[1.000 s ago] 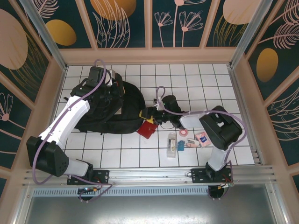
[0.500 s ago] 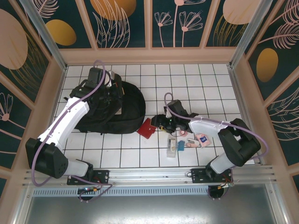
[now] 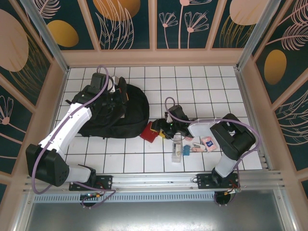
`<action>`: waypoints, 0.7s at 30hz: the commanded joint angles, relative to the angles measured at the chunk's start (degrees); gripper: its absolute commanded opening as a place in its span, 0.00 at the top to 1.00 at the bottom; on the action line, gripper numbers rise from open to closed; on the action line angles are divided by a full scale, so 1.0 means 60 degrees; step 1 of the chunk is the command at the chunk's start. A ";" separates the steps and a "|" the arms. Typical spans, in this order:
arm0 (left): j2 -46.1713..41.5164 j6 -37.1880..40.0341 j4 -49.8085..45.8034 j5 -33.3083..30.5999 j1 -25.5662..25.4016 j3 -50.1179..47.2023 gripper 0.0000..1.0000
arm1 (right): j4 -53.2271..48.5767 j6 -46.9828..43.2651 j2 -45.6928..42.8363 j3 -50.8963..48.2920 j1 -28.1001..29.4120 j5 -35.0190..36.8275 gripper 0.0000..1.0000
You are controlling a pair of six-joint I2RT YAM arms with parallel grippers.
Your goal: Pack books, pencil case, and school supplies into a backpack
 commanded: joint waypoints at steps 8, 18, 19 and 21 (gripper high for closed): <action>-0.0211 -0.0138 0.0439 0.0546 -0.0066 -0.0158 1.00 | 0.1199 -0.0050 -0.0502 -0.0022 0.0543 0.0362 0.47; -0.0275 -0.0109 0.0196 0.0491 -0.0068 0.0128 1.00 | -0.0548 -0.0995 0.0589 0.0740 0.0875 0.1179 0.79; -0.0283 -0.0095 0.0154 0.0475 -0.0066 0.0157 1.00 | -0.0718 -0.1036 0.0562 0.0772 0.0864 0.1265 0.83; -0.0288 -0.0050 0.0038 0.0426 -0.0066 0.0258 1.00 | -0.0891 -0.1147 0.0417 0.0795 0.0850 0.1326 0.88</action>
